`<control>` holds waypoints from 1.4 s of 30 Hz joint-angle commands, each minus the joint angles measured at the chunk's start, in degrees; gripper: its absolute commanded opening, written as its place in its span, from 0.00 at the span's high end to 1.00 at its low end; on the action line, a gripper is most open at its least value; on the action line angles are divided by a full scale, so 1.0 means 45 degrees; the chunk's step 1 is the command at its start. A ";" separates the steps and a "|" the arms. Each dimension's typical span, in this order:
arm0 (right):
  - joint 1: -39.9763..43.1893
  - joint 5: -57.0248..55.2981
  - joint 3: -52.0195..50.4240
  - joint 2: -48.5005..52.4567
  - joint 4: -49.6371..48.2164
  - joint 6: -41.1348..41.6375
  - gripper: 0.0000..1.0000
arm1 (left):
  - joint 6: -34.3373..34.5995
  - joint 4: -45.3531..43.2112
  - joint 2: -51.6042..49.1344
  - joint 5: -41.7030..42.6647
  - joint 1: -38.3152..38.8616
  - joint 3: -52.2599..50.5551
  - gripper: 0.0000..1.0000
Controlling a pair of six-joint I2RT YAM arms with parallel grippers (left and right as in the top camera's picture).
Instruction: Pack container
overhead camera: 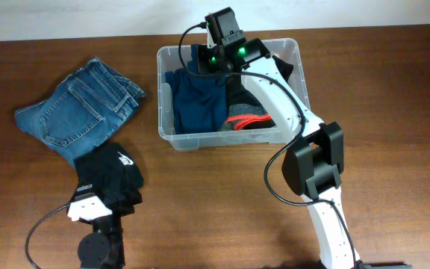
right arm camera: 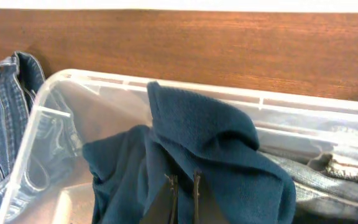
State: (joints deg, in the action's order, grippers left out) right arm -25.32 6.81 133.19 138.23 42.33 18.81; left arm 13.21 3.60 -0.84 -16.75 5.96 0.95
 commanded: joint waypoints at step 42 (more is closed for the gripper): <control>-0.0146 0.0024 0.2205 0.0442 0.1783 -0.0792 0.96 | -0.0155 -0.0024 0.0107 -0.0005 -0.0063 -0.0083 0.01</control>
State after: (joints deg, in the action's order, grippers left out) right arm -25.39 6.79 139.79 143.94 48.56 15.79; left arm 13.19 3.60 -0.84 -16.75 5.96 0.95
